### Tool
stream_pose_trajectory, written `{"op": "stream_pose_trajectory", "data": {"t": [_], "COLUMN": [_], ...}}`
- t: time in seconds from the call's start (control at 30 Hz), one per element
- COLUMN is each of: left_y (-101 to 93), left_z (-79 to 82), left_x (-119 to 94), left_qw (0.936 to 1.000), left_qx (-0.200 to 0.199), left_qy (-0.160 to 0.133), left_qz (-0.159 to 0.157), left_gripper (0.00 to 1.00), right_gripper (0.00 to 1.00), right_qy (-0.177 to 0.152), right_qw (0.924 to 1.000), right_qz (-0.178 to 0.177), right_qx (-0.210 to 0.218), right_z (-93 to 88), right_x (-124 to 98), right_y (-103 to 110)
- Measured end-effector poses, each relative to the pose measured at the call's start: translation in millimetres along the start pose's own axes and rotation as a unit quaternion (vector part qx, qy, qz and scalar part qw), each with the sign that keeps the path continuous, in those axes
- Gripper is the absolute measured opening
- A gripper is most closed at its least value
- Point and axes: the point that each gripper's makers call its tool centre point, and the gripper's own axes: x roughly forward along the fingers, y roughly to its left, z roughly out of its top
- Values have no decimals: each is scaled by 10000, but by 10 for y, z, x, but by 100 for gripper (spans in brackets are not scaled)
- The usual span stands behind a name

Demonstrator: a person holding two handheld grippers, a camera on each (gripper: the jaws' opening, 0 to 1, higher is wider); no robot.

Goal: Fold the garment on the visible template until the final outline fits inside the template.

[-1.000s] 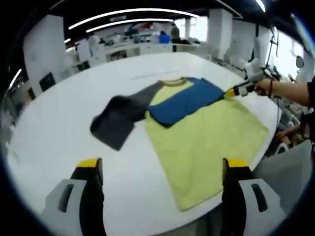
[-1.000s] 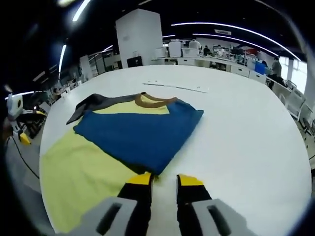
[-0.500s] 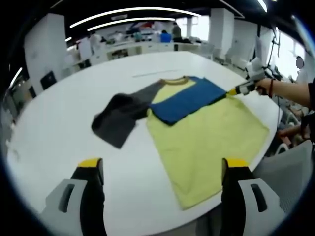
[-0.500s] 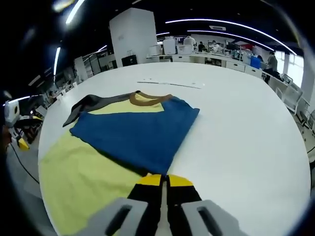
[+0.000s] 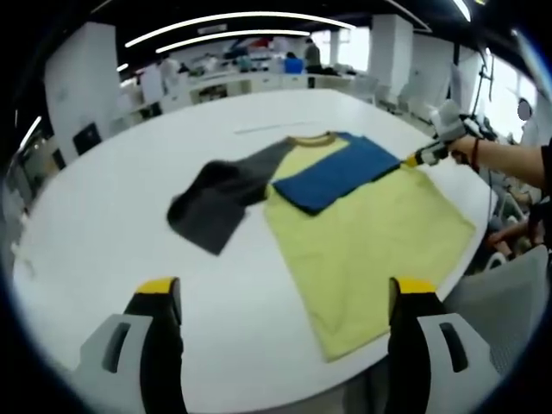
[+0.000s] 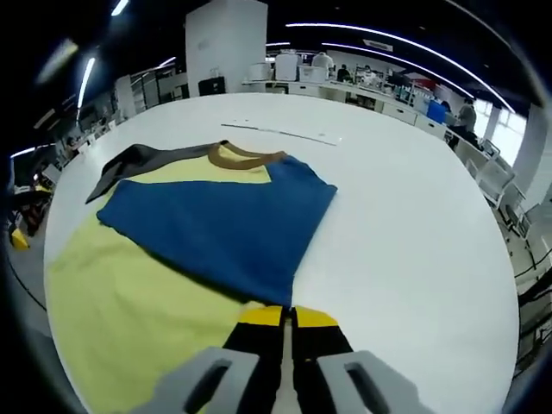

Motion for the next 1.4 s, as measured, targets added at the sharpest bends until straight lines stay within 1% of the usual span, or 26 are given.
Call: {"op": "stream_pose_trajectory", "data": {"t": [0.13, 0.3, 0.43, 0.63, 0.77, 0.9, 1.0, 1.13, 1.17, 1.23, 1.3, 1.33, 1.37, 1.4], "left_y": [21, 51, 76, 103, 112, 125, 141, 188, 202, 212, 212, 216, 226, 229], "left_z": [-4, 17, 32, 68, 84, 110, 145, 184, 200, 241, 263, 266, 264, 260], "left_x": [4, 28, 62, 113, 171, 236, 278, 343, 357, 377, 387, 396, 415, 425], "left_qw": [10000, 10000, 9999, 9999, 9999, 9996, 9995, 9998, 9999, 9998, 9997, 9997, 9997, 9997], "left_qx": [1, 16, 76, 126, 153, 281, 305, 169, 130, 112, 118, 115, 110, 107], "left_qy": [18, 6, 31, 29, 23, 44, 12, -32, -66, -170, -211, -210, -199, -184], "left_qz": [23, 41, 62, 70, 62, 70, 64, 61, 57, 58, 67, 74, 87, 93], "left_gripper": [96, 96, 95, 93, 89, 88, 86, 81, 79, 79, 79, 78, 78, 78], "right_gripper": [0, 0, 0, 0, 0, 0, 0, 0, 0, 0, 0, 0, 0, 0], "right_qy": [63, 69, 103, 121, 115, 126, 103, 129, 140, 139, 120, 102, 55, 15], "right_qw": [9998, 9999, 9997, 9993, 9992, 9989, 9994, 9993, 9993, 9994, 9996, 9996, 9993, 9990], "right_qz": [-81, -74, -126, -219, -292, -334, -300, -326, -331, -303, -266, -242, -184, -127], "right_qx": [-157, -123, -191, -262, -254, -293, -128, -135, -124, -72, -13, 106, 329, 419], "right_z": [0, -5, -21, -34, -43, -51, -56, -62, -65, -67, -68, -69, -67, -61], "right_x": [-2, 8, 0, -6, -7, -15, -18, -20, -22, -22, -18, -18, -14, -11], "right_y": [-36, -109, -161, -266, -363, -430, -453, -471, -477, -481, -490, -486, -474, -468]}}
